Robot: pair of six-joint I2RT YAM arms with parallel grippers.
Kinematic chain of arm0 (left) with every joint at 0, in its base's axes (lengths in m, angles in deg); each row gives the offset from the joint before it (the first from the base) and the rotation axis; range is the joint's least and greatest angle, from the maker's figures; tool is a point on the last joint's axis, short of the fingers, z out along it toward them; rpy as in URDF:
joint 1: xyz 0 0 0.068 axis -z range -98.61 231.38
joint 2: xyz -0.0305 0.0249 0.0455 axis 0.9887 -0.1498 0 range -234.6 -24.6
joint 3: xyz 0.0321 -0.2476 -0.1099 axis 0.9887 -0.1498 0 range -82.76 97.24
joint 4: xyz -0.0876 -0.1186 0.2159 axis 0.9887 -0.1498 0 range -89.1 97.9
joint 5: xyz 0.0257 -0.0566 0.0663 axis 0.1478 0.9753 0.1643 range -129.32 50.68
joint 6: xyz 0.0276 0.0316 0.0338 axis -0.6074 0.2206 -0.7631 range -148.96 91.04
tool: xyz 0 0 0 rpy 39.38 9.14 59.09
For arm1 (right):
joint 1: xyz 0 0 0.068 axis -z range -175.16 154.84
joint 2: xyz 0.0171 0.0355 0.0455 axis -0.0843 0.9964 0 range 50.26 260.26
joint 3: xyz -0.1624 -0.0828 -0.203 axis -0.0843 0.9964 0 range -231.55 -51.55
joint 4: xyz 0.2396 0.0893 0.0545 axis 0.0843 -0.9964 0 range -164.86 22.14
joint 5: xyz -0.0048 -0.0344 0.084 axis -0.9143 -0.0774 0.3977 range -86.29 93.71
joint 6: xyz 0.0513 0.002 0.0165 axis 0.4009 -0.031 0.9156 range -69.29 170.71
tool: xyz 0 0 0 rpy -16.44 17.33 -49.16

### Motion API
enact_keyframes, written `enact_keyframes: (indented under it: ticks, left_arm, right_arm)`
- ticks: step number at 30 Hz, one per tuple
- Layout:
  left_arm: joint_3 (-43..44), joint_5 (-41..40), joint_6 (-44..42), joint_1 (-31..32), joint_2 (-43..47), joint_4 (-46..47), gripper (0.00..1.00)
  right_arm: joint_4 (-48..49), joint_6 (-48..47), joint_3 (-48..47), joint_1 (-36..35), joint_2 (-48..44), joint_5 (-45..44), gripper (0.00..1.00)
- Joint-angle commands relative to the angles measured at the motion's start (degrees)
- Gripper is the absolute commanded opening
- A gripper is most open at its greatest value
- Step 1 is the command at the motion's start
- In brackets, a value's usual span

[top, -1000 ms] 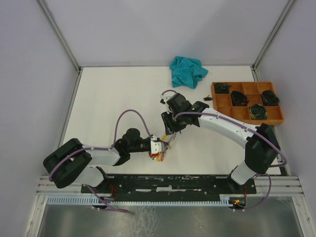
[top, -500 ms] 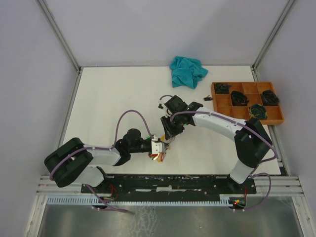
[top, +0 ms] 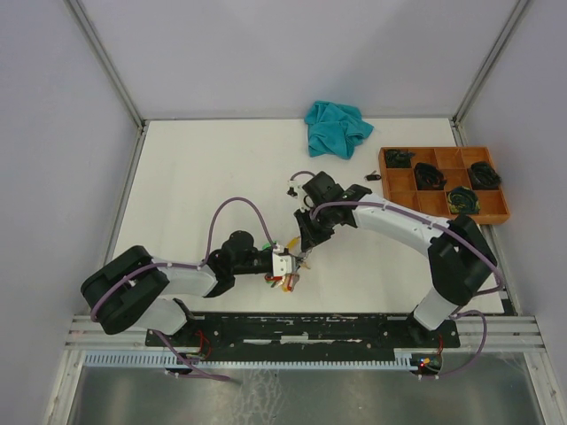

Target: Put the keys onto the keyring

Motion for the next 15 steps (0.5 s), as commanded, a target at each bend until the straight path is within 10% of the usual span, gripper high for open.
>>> enact_keyframes:
  ticks: [1, 15]
  left_arm:
    - [1.31, -0.26, -2.26, 0.46, -0.10, 2.50, 0.03]
    - [-3.53, -3.23, 8.48, -0.30, 4.74, 15.56, 0.24]
  right_arm:
    - [5.26, -1.02, 1.71, 0.50, -5.15, 1.53, 0.06]
    - [20.79, -13.44, 11.98, 0.77, -13.25, 3.04, 0.01]
